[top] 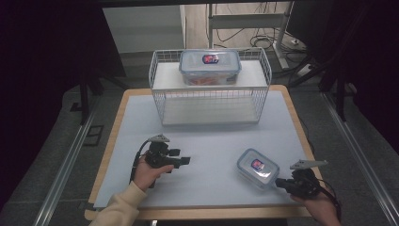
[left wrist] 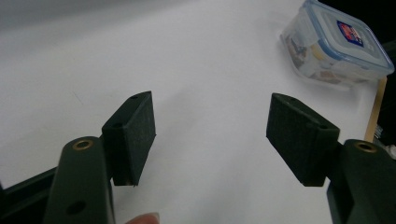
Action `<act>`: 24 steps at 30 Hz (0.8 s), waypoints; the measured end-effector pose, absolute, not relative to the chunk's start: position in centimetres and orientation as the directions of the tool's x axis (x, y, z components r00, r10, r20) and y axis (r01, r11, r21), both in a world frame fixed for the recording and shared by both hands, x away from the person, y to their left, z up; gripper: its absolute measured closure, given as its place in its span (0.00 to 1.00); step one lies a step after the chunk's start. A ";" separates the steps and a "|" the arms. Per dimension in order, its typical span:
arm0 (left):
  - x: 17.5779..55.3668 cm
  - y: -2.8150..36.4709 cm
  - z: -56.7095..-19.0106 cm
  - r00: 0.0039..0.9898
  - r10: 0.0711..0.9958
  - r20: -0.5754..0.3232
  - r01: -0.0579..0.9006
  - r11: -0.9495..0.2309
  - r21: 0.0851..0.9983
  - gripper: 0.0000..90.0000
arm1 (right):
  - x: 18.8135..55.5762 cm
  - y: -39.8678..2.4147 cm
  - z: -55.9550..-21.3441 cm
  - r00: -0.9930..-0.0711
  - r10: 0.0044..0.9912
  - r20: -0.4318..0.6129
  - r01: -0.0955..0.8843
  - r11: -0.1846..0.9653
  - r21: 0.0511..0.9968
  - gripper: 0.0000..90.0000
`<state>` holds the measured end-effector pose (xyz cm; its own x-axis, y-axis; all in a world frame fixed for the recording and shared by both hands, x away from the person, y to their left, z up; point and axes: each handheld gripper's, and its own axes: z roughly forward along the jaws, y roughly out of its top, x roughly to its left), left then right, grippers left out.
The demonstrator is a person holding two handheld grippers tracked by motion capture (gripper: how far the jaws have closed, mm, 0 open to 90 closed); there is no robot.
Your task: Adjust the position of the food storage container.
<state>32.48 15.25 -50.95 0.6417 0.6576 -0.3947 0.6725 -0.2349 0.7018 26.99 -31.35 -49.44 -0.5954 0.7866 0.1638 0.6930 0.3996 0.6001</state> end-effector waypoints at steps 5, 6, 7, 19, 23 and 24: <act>32.5 15.4 -51.0 0.638 0.661 -0.395 0.675 -0.233 0.700 0.36 | 29.2 -29.7 -49.5 -0.606 0.777 0.170 0.686 0.403 0.605 1.00; 32.5 15.4 -51.0 0.638 0.661 -0.395 0.675 -0.233 0.700 0.36 | 29.2 -29.7 -49.5 -0.606 0.777 0.170 0.686 0.403 0.605 1.00; 32.5 15.5 -51.0 0.636 0.663 -0.395 0.675 -0.231 0.700 0.36 | 30.0 -28.9 -49.6 -0.613 0.772 0.169 0.684 0.410 0.604 1.00; 32.6 15.6 -51.1 0.628 0.667 -0.401 0.681 -0.221 0.698 0.36 | 33.8 -24.7 -49.9 -0.638 0.752 0.162 0.666 0.434 0.607 1.00; 32.7 15.7 -51.2 0.629 0.667 -0.399 0.681 -0.225 0.697 0.36 | 34.7 -23.5 -50.1 -0.645 0.748 0.157 0.658 0.440 0.611 1.00; 32.7 15.7 -51.2 0.629 0.668 -0.398 0.681 -0.226 0.696 0.36 | 34.8 -23.3 -50.1 -0.644 0.748 0.159 0.660 0.438 0.610 1.00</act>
